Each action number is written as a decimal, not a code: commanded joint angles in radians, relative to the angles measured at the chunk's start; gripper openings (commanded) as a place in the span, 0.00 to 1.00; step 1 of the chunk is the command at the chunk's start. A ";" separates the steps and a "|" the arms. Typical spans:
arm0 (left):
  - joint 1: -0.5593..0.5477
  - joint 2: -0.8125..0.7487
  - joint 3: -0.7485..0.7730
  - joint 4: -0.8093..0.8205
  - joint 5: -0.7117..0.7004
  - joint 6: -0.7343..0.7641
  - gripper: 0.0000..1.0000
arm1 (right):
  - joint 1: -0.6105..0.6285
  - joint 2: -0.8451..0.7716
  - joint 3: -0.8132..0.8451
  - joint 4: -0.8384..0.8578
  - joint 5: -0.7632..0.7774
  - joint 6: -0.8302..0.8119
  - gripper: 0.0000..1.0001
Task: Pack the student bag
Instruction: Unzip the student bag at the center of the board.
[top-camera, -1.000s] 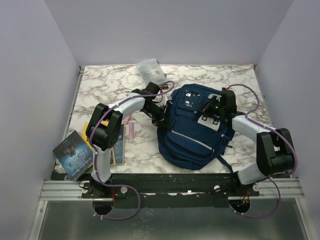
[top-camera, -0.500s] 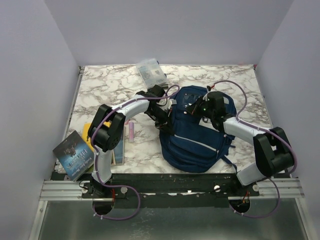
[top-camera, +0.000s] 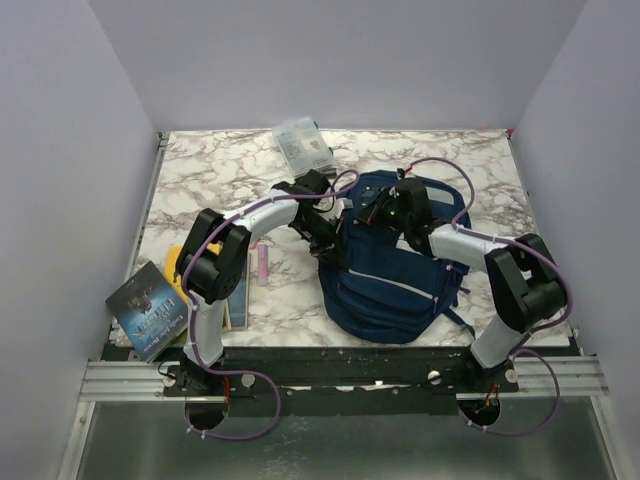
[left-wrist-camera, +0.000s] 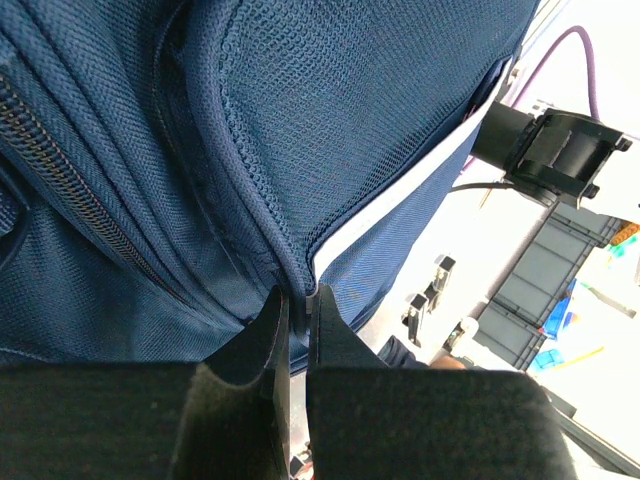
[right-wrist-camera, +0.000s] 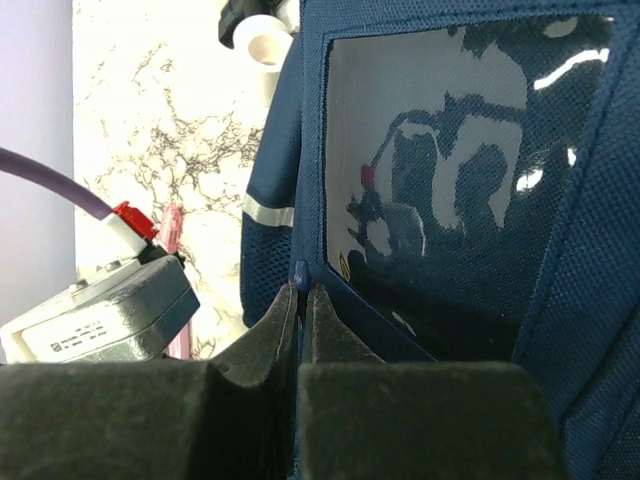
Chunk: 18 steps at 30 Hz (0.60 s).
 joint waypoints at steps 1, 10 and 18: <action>-0.007 -0.033 0.008 0.037 0.049 0.011 0.00 | 0.024 0.013 0.070 -0.063 -0.040 -0.040 0.06; 0.064 -0.175 -0.054 0.047 0.019 0.035 0.58 | -0.020 -0.165 0.054 -0.280 -0.119 -0.211 0.54; 0.173 -0.489 -0.326 0.115 -0.274 -0.078 0.98 | -0.040 -0.365 -0.048 -0.374 -0.046 -0.231 0.71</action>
